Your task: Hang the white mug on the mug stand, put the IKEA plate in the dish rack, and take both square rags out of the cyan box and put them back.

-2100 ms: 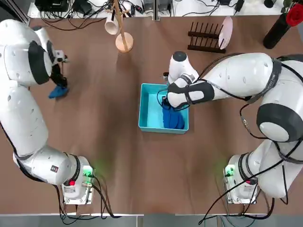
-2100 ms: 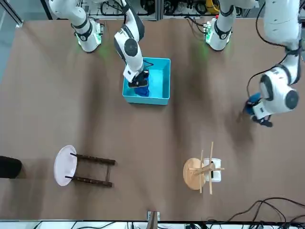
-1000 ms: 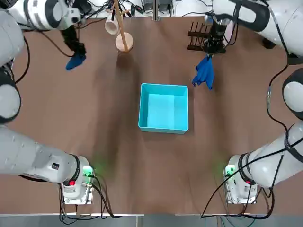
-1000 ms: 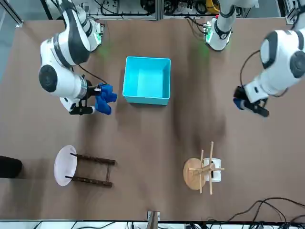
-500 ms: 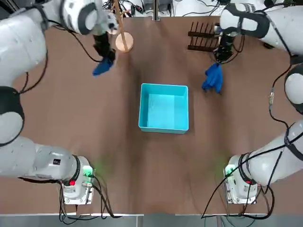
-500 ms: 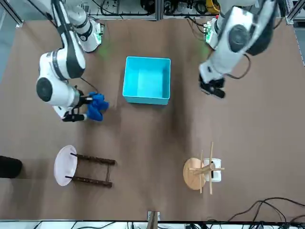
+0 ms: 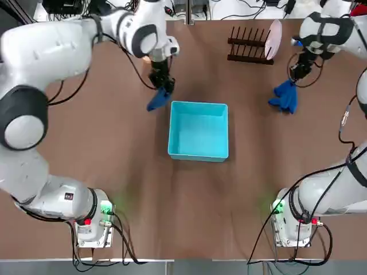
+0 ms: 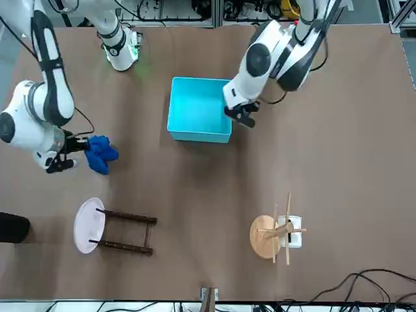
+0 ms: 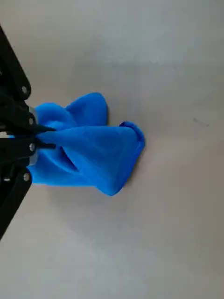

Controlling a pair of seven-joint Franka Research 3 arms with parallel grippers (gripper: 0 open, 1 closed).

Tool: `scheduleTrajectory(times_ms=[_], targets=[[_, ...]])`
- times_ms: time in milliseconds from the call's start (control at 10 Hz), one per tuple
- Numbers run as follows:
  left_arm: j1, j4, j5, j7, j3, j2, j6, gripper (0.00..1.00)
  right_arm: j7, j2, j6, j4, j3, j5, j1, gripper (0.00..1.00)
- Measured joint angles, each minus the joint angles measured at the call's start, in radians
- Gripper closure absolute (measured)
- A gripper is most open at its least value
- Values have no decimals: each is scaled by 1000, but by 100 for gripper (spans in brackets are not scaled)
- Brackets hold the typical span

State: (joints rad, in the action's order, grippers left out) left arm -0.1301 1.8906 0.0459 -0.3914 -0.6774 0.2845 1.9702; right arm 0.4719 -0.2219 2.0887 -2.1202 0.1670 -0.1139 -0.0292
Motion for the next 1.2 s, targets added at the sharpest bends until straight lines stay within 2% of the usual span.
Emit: scheduleTrajectory(times_ms=[300, 500, 900, 1200], targets=[[-60, -25, -85, -159, -41, 151, 138, 81, 179, -40, 70, -4, 0, 5, -99, 96], [-96, -34, -109, -227, -44, 214, 157, 74, 154, -89, 142, -14, -19, 0, -78, 96], [-88, -55, -110, -231, -45, 222, 156, 15, -182, -124, 195, -14, -38, -59, 161, 96], [-79, -69, -116, -231, -46, 166, 112, 15, -340, -124, 199, -8, -38, -114, 276, 96]])
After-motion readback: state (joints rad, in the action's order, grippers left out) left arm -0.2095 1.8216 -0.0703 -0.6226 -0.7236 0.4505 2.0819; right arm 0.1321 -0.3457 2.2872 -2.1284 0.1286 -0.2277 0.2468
